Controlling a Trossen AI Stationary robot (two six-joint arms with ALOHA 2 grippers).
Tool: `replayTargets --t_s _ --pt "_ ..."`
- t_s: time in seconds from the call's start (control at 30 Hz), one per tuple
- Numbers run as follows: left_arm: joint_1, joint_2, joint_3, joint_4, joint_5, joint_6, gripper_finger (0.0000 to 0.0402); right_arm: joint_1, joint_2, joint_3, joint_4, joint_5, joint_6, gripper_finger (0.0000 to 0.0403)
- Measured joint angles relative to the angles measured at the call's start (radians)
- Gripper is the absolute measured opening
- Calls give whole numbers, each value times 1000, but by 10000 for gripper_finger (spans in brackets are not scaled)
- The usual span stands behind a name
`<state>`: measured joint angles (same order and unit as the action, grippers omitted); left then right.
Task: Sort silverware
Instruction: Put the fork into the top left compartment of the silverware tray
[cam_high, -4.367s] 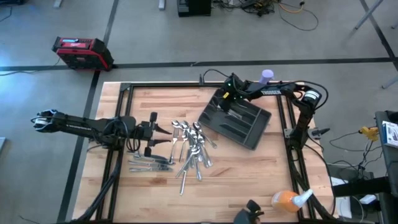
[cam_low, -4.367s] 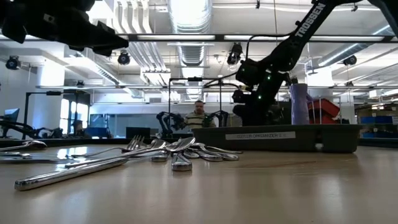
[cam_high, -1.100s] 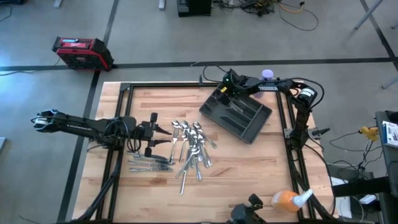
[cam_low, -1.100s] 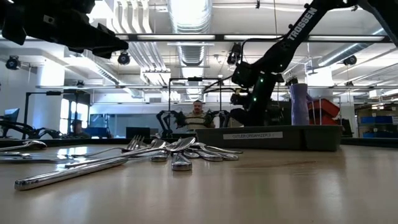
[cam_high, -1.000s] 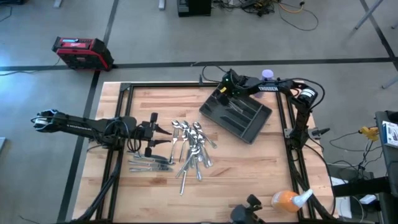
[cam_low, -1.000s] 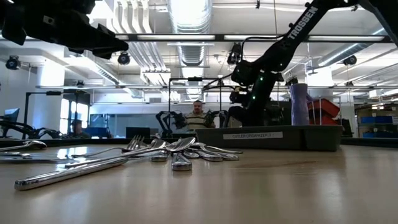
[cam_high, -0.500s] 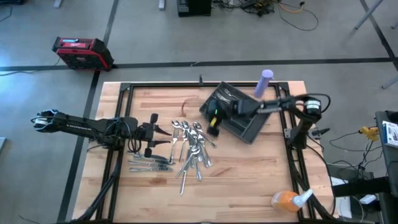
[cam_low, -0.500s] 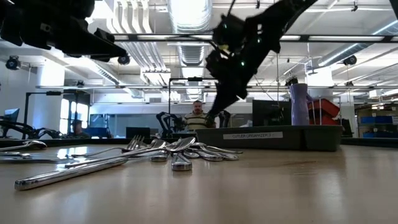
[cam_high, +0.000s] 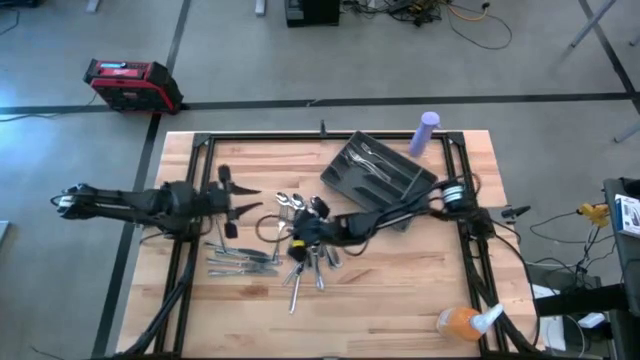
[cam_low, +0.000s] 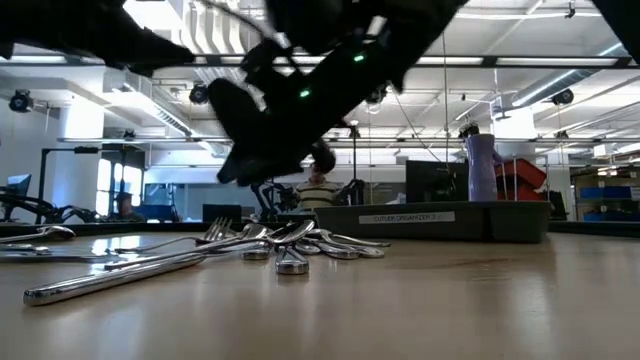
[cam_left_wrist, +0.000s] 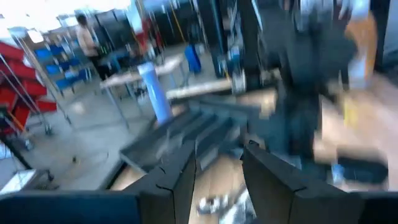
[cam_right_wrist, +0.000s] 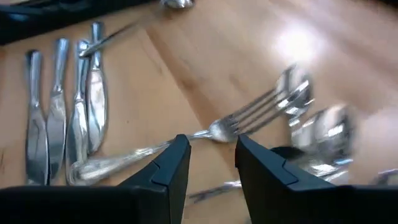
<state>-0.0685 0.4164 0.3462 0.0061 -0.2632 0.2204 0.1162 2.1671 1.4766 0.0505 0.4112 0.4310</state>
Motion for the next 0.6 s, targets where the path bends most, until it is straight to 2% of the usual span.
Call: replayTargets --t_s 0.2,0.37,0.5,0.6 --pt "0 -190 1 -19 2 -83 119 0 142 289 -297 3 307 115" --pt "0 -286 1 -69 20 -144 119 -2 233 476 -489 -9 457 121" --pt "0 -322 1 -92 19 -176 119 -12 316 579 -518 -114 502 120" --pt "0 -334 1 -104 20 -187 119 -19 361 631 -549 -139 544 121"
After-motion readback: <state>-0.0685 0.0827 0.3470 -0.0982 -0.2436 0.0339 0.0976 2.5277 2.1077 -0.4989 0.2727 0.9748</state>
